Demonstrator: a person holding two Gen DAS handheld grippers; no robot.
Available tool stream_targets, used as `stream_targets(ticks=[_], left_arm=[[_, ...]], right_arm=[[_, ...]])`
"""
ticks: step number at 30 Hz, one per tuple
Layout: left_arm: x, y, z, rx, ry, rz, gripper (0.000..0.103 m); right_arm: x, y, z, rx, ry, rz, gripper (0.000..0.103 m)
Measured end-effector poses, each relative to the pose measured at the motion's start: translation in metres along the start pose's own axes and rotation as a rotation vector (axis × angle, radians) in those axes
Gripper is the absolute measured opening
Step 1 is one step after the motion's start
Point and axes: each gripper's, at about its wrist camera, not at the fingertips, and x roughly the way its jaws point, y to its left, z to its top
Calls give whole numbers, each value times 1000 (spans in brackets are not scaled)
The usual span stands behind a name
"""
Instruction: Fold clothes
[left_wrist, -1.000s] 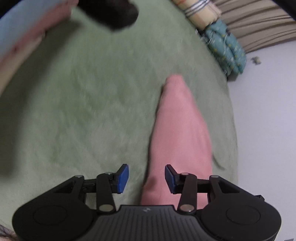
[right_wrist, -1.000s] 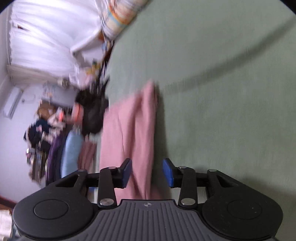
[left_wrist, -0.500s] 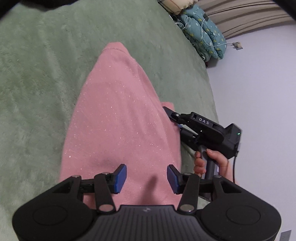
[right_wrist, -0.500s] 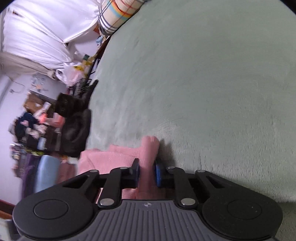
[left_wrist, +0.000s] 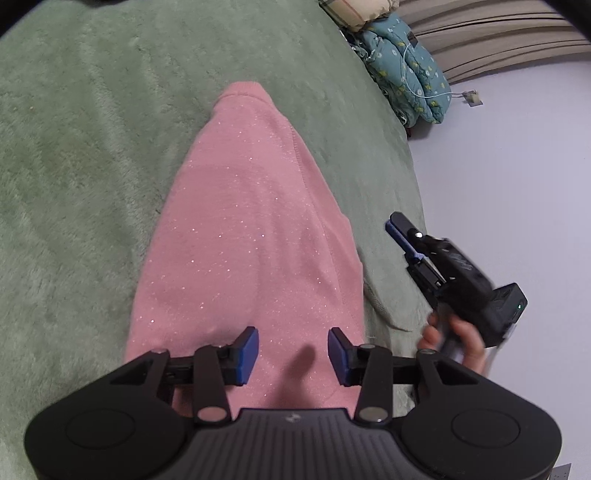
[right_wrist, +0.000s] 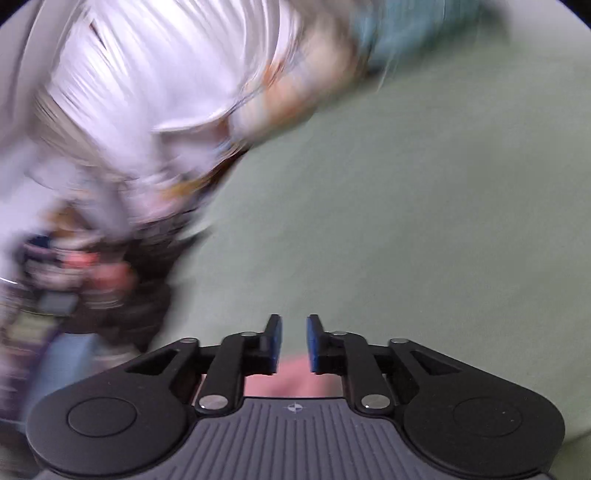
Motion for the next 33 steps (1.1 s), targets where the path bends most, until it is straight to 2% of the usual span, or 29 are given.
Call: stream_targets(ticks=[1,2,4,5,6,7,9,10,12,14,16,17,18,19,21,22,23,24,27,28,29,30,33], left_arm=[[0,-1,-1,10,0,9,41],[-1,-2,-2,18,1,17,41],[-3,-4,-3,26,4,25,41],[-5,-4,-3,24,5,25,42],[-5,-4,-3,12,4,23,42],[-5,-3,-2,1,4,22,42],[-6,-3,-1,-6,4,21,42],[-7,-4,-1,1,4,25,42],[-8,-3,-2,11,5,29,42],[-8,-4,-2,15,6,31,42],[-7,-3,-2,38,14,35,42],[-6,-3,-1,41,15,34,42],[-6,-2,-1,38,16,28,42],[-6,0,-1,33,17,22,42],[-6,1,-2,30,16,18,41],[-6,1,-2,31,16,19,41],[-5,2,-2,31,15,21,41],[-5,1,-2,28,15,23,41],[-4,2,-4,28,12,23,41],[-3,3,-5,28,10,20,41],[-3,4,-5,27,9,17,41],[-4,6,-5,23,8,11,41],[-7,11,-7,6,6,-5,41]], right_arm=[[8,1,0,29,44,10,36],[15,2,-1,26,65,-22,40],[30,6,-2,19,105,-94,39],[36,7,-2,28,111,-81,34],[41,8,-4,54,115,-42,24],[42,10,-5,66,115,-19,7],[38,26,-6,9,76,17,7],[35,34,-7,-39,56,5,6],[33,45,-6,-137,30,-74,7],[36,40,-2,-161,48,-188,18],[44,21,-2,-49,86,-168,18],[42,13,-4,-3,80,-136,9],[39,9,-4,9,62,-130,5],[35,8,-5,6,45,-139,5],[28,15,-7,-77,-16,-259,0],[25,20,-6,-133,-44,-334,1],[23,22,-4,-151,-53,-362,5],[22,25,-1,-136,-50,-309,6],[20,37,14,-72,-33,-64,11],[25,48,17,-97,2,-4,21],[32,61,18,-147,53,43,36],[43,74,17,-186,121,81,40],[86,96,1,-260,308,92,40]])
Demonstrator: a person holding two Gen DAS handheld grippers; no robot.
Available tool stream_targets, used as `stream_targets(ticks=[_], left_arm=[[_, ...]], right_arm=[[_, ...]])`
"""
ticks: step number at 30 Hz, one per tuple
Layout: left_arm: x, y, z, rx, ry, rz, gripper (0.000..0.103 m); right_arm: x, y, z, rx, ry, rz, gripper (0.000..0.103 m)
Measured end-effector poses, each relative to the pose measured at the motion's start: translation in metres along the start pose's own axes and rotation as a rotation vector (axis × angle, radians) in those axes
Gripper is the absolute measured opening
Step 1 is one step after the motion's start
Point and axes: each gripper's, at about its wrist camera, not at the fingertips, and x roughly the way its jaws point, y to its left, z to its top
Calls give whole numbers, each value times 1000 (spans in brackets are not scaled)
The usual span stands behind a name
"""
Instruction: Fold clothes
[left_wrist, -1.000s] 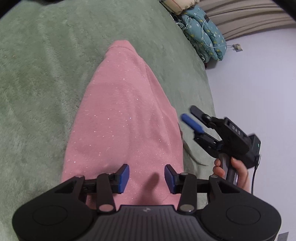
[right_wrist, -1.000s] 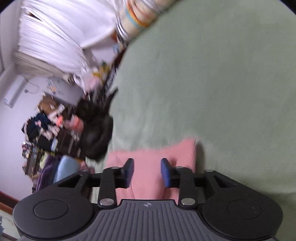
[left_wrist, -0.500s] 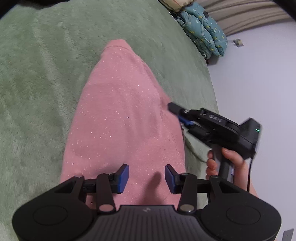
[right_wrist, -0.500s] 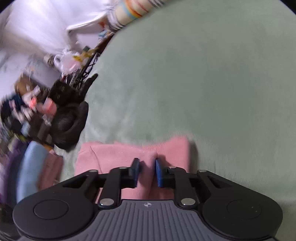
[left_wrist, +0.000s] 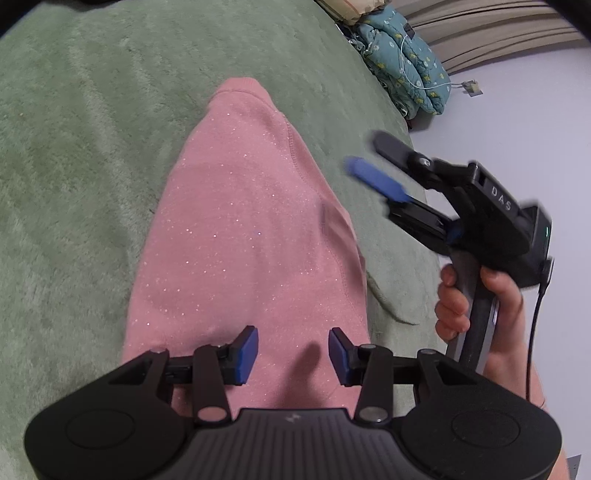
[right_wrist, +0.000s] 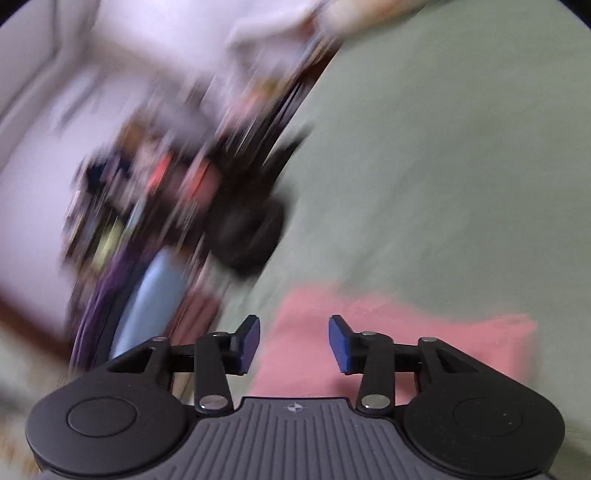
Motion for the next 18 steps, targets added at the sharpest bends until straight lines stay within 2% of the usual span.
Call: stream_targets(ticks=[1,2,3,4,5,7,9,10,11,12,13,14,15,16,17,18], left_arm=[[0,1,0,0,-1,-2,41],[0,1,-1,1,-1,-4,41],[-1,3,-2,4,-2,-6,41],[-1,3,-3,9,-2,-9,41],[-2,4,-4,13,-2,-11,41],[-7,8,-9,1,5,-21,41],[-11,11,-13,-21,12,-26,41],[-17,13,-16,-44,20,-29,42],[-23,14,-18,-51,23,-32,42],[-25,14,-20,-50,20,-34,44],[-31,15,-23,-43,11,-40,46],[-31,15,-24,-41,13,-40,48],[-30,16,-26,-36,24,-41,48],[-29,17,-28,-31,36,-41,48],[-28,18,-30,-26,46,-41,48],[-24,20,-34,-25,52,-41,48]], right_arm=[[16,6,1,-21,61,4,40],[31,6,0,-23,84,-24,34],[43,-2,1,14,59,-58,26],[47,-8,2,44,36,-70,3],[49,-17,3,91,12,-77,0],[51,-39,4,197,-36,-81,0],[44,-39,9,233,-88,-110,0],[42,-36,12,233,-110,-128,7],[36,-29,15,212,-129,-96,10],[27,-20,18,186,-148,-36,10],[27,-17,22,178,-147,22,15],[30,-13,22,188,-109,129,26],[35,-5,16,191,-44,221,33],[40,0,10,183,-3,241,37],[47,3,4,171,32,202,37],[59,4,-4,160,65,125,36]])
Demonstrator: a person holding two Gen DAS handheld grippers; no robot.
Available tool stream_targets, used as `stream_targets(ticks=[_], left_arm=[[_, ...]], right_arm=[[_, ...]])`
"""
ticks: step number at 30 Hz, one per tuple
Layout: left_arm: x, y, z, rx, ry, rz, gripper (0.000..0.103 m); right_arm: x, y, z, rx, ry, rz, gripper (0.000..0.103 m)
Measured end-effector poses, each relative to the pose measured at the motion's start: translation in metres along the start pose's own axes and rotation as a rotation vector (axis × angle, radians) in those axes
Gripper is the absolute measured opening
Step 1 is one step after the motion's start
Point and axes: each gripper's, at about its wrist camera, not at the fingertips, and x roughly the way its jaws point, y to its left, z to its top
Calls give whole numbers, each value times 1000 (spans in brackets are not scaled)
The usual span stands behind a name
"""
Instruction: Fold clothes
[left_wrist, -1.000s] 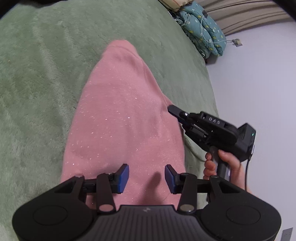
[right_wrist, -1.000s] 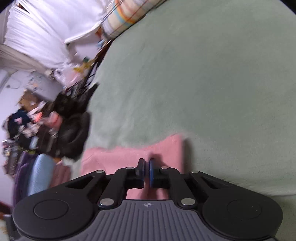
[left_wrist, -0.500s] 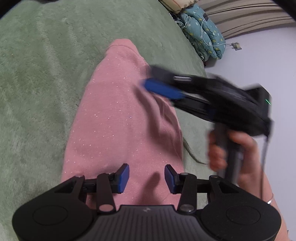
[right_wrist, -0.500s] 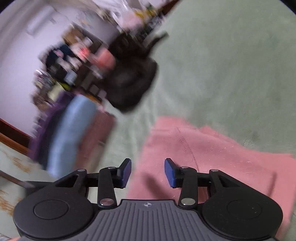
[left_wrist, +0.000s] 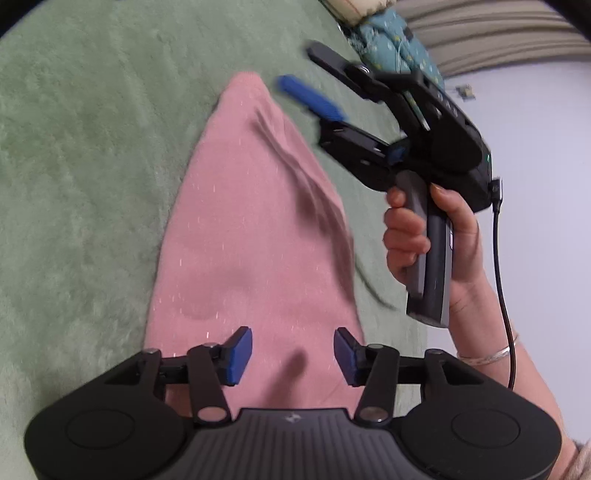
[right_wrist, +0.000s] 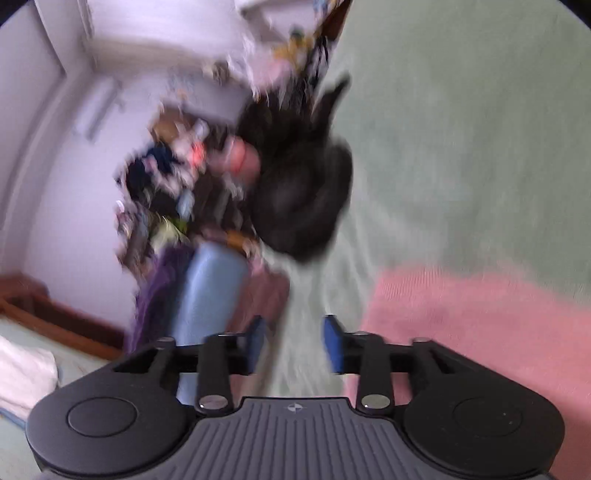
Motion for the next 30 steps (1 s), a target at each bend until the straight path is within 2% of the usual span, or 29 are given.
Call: stream_targets(ticks=[2,3,5,7,10,12,13,14,15,17,20,22,24,25,26,28,30], left_arm=[[4,2,-3,4,3,1,47],[3,3,-6,10,0,4,47],[2,5,-12,8,2,9,47],[-1,7,-25,17,18,16,47],[-1,10,-39,35,38,38,46],[-5,8,-46,52,26,50,46],[-9,6,-50,59,17,67,46],[-11,4,-52,67,12,78,47],[-16,-4,-56,99,5,98,47],[-25,-16,-61,149,-13,115,47],[-36,-27,-64,186,-73,95,50],[-35,-27,-58,166,-122,81,52],[-26,-21,-53,147,-128,103,52],[-20,-17,-51,133,-124,125,52],[-14,-16,-48,128,-110,145,52],[-5,-16,-50,141,-79,186,51],[0,-19,-60,187,-59,208,51]], right_arm=[[15,-10,-3,15,-9,-89,0],[23,-21,-3,45,-36,-127,0],[32,-28,-4,60,-70,-147,0],[33,-24,-3,37,-73,-168,0],[17,-10,2,7,-149,-201,0],[-4,-10,9,45,-231,-182,16],[-15,-12,13,71,-274,-167,30],[-34,-10,8,113,-304,-94,33],[-52,-7,-2,138,-310,-18,33],[-76,1,-28,123,-298,25,39],[-111,3,-87,94,-272,-50,44],[-122,-8,-132,127,-254,-73,44],[-126,-18,-171,162,-259,-102,43],[-130,-23,-186,173,-290,-106,39],[-135,-29,-201,187,-328,-112,28],[-144,-40,-225,221,-393,-118,14],[-153,-56,-250,329,-456,-79,13]])
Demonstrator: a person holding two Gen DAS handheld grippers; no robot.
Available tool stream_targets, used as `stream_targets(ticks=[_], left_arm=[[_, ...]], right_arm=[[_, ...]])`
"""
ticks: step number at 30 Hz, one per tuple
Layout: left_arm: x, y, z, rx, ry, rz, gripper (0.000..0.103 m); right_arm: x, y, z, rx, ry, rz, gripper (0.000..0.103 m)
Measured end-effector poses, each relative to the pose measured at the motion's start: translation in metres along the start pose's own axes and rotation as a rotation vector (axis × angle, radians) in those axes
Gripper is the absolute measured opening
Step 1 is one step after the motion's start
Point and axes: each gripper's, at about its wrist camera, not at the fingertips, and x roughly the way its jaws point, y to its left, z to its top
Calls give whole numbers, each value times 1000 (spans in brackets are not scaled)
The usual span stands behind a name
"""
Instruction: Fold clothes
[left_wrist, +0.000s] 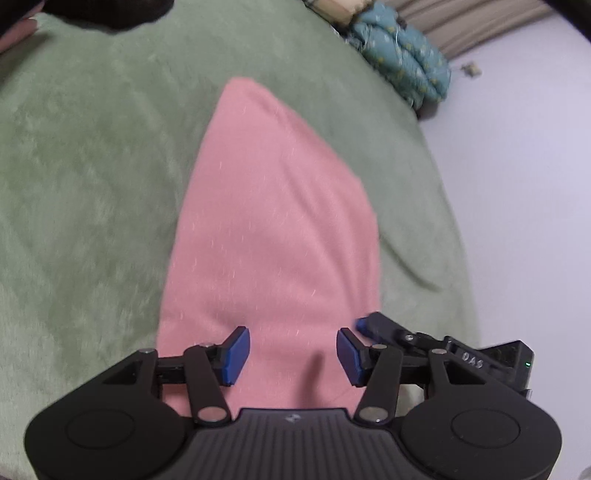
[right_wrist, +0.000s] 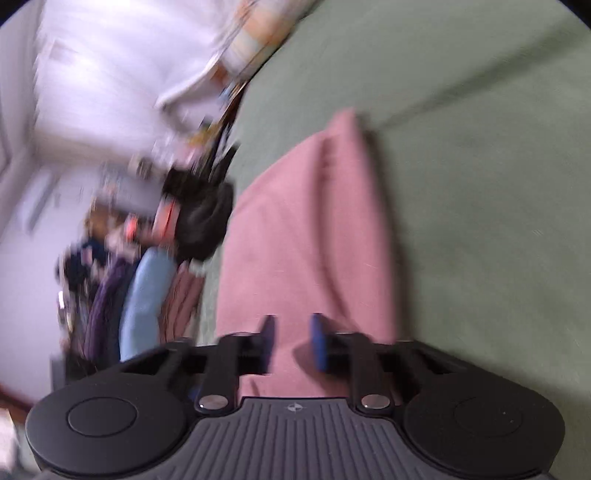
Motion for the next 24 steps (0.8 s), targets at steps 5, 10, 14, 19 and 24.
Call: stream_targets(ticks=[5,10,14,19,24], left_arm=[[4,1,-12,36,8,24,51],[11,-15,-12,143,5,125,52],[15,-35,-20,261,-2,225,53],[23,-50,-29,321,-2,289,68],[46,-68,-35,382,16,343,74]], right_arm=[[-19,-16,-21,39,-16,-5,6],[-31,-19,-25,18,-25,-23,4],[-32,-22,-26,21,-44,-34,1],[-36,-18,-27,12,-42,-62,1],[-52,-9,-28,-19,-26,-121,1]])
